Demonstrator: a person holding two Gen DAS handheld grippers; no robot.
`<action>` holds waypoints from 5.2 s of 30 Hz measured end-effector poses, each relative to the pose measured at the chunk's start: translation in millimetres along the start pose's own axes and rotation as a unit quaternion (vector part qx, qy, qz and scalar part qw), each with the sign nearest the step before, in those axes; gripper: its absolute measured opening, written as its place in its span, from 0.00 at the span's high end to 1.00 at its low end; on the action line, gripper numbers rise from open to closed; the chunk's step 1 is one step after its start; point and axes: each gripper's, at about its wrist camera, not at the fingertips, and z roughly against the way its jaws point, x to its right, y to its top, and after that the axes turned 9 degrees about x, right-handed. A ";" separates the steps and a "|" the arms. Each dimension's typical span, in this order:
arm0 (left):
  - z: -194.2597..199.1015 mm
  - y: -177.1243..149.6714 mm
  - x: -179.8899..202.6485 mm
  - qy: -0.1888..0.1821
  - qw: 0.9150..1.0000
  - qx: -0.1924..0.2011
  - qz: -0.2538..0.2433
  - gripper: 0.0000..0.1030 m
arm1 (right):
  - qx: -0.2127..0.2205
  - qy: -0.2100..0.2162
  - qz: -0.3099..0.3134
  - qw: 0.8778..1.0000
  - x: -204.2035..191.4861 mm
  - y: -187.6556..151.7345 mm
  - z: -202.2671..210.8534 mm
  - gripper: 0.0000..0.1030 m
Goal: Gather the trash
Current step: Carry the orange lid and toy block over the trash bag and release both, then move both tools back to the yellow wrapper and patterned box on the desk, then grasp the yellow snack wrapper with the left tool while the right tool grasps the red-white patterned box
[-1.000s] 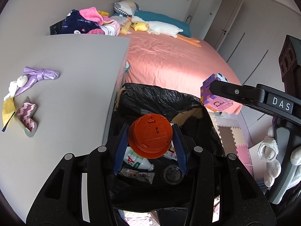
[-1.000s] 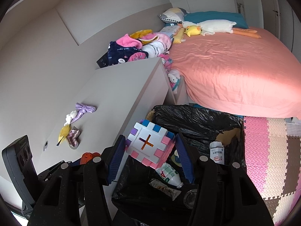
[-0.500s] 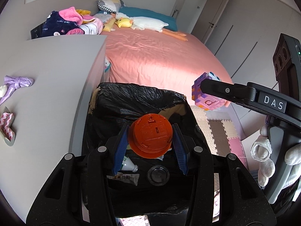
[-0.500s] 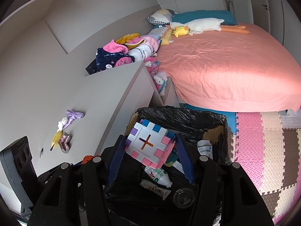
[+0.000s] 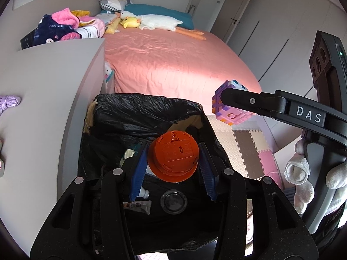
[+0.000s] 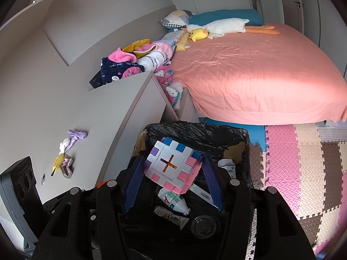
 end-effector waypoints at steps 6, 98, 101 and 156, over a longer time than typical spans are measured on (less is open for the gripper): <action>-1.1 -1.2 -7.0 0.004 1.000 -0.003 0.004 0.56 | -0.007 0.000 0.001 1.000 -1.7 -1.0 -7.1 0.45; 97.1 -16.2 -328.9 0.191 0.936 0.045 0.293 0.43 | -0.092 0.111 0.134 0.980 -245.0 -65.7 -135.3 0.25; 97.3 -19.9 -334.2 0.191 0.933 0.045 0.302 0.53 | -0.096 0.112 0.151 0.977 -255.3 -71.1 -138.3 0.25; 102.2 -8.1 -289.9 0.179 0.955 0.056 0.228 0.86 | -0.075 0.147 0.179 0.970 -281.9 -68.1 -119.5 0.89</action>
